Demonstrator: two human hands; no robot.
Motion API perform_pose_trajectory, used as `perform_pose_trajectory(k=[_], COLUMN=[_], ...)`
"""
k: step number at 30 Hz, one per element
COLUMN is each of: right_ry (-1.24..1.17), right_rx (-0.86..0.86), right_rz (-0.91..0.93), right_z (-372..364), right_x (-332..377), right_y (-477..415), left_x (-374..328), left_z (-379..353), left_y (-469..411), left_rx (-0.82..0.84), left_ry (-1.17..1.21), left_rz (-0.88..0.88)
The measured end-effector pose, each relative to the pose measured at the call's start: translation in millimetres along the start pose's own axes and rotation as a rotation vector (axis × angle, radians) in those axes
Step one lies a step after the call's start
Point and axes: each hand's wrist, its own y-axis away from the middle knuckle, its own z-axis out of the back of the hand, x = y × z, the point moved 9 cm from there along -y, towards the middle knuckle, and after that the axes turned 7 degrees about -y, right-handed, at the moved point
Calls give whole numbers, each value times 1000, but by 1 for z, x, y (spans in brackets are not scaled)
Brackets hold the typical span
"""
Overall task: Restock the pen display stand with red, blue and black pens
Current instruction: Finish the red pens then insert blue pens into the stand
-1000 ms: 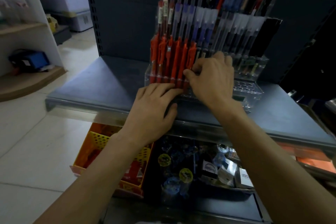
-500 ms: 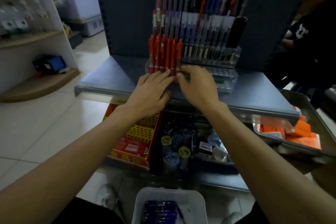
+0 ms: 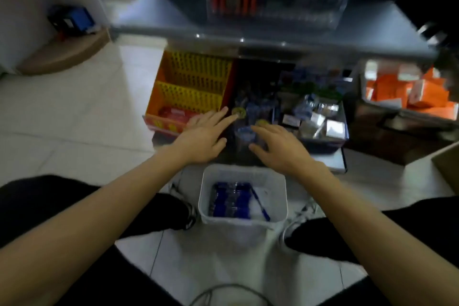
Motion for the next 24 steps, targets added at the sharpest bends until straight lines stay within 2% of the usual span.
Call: perform_pose_trajectory(k=[2, 5, 9, 14, 19, 24], right_ry=[-8, -69, -148, -238, -301, -372], right_rx=[148, 326, 401, 503, 598, 576], right_rz=[-46, -123, -207, -324, -485, -596], right_z=[-41, -92, -132, -181, -234, -256], right_x=[-18, -43, -67, -98, -132, -149], right_y=[5, 9, 6, 5, 8, 8], left_x=[-7, -17, -22, -25, -30, -31], left_z=[-47, -102, -173, -266, -324, -356], left_y=[3, 7, 5, 7, 3, -5], left_rx=[176, 298, 436, 668, 681, 613], left_ry=[9, 64, 258, 261, 330, 143], left_rz=[-45, -117, -108, -55, -64, -103])
